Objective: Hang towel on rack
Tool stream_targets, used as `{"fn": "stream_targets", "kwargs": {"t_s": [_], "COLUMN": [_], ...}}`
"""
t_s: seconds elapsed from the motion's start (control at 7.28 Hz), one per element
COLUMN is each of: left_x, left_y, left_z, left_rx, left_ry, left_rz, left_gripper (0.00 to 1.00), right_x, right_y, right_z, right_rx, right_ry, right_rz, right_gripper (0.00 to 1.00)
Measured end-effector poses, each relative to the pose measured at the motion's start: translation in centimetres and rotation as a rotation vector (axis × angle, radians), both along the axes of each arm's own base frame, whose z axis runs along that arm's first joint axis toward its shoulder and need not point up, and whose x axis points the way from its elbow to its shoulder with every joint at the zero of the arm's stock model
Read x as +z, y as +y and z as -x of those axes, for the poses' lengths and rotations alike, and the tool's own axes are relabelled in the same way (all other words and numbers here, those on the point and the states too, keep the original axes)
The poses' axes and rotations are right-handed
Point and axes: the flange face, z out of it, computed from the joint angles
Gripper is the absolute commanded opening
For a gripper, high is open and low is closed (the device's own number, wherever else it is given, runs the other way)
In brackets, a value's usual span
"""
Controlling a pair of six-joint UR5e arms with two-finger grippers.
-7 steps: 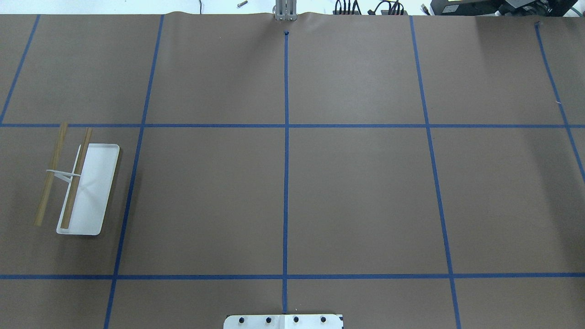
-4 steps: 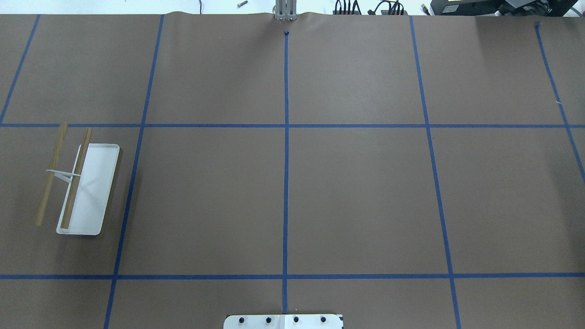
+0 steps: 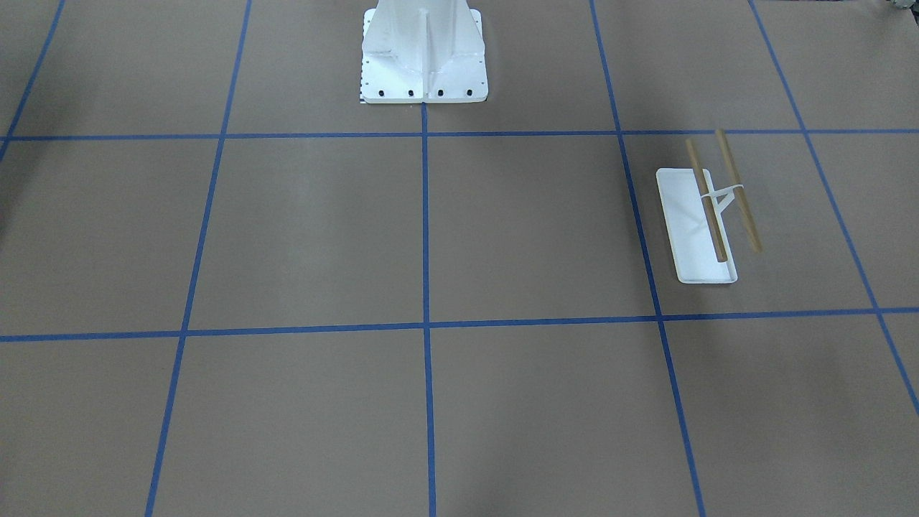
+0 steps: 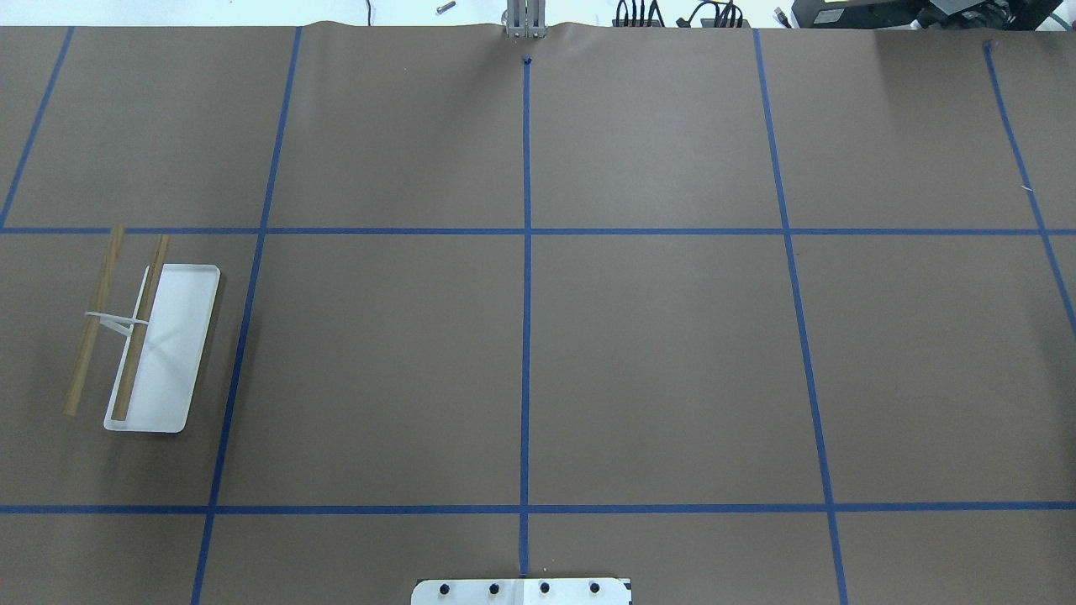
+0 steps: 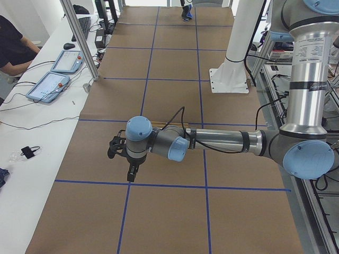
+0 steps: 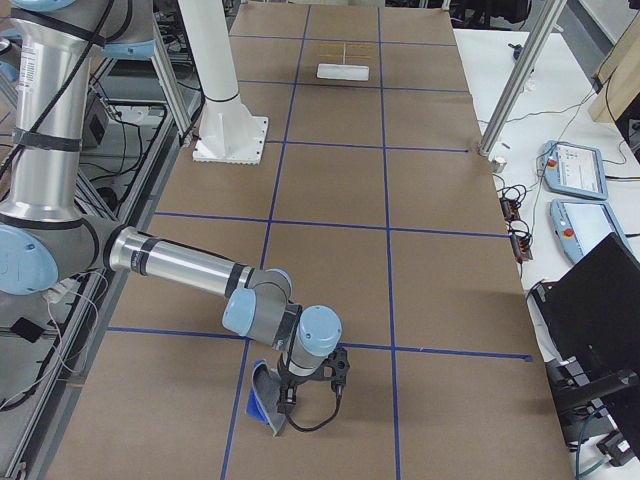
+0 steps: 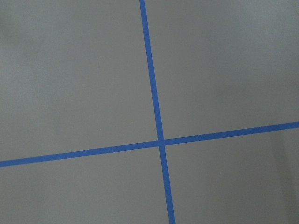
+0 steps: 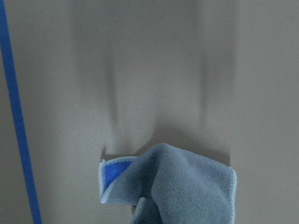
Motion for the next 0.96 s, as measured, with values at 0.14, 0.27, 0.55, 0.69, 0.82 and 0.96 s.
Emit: {"fn": "stream_targets", "kwargs": {"t_s": [0.14, 0.27, 0.55, 0.69, 0.82, 0.96], "left_x": [-0.2, -0.4, -0.5, -0.6, -0.6, -0.6], "left_y": [0.0, -0.1, -0.1, -0.1, -0.1, -0.1], "left_z": [0.0, 0.0, 0.0, 0.0, 0.0, 0.0], "left_rx": [0.0, -0.001, -0.001, -0.001, -0.001, -0.001], "left_ry": [0.0, 0.001, 0.001, 0.001, 0.001, 0.001], "left_rz": [-0.004, -0.007, -0.01, -0.011, -0.011, -0.011], "left_gripper": [0.99, 0.99, 0.99, 0.99, 0.99, 0.99], "right_x": [1.0, 2.2, 3.5, 3.7, 3.8, 3.6], "right_y": [0.4, 0.7, 1.1, 1.5, 2.4, 2.9], "right_z": [0.0, 0.0, 0.0, 0.0, -0.3, -0.6], "right_rx": [-0.002, -0.002, 0.002, 0.008, 0.018, 0.028], "right_ry": [0.004, 0.004, -0.005, -0.021, -0.046, -0.065], "right_rz": [0.006, -0.005, -0.019, -0.02, -0.025, -0.034], "right_gripper": [1.0, 0.99, 0.17, 0.0, 0.0, 0.0]}}
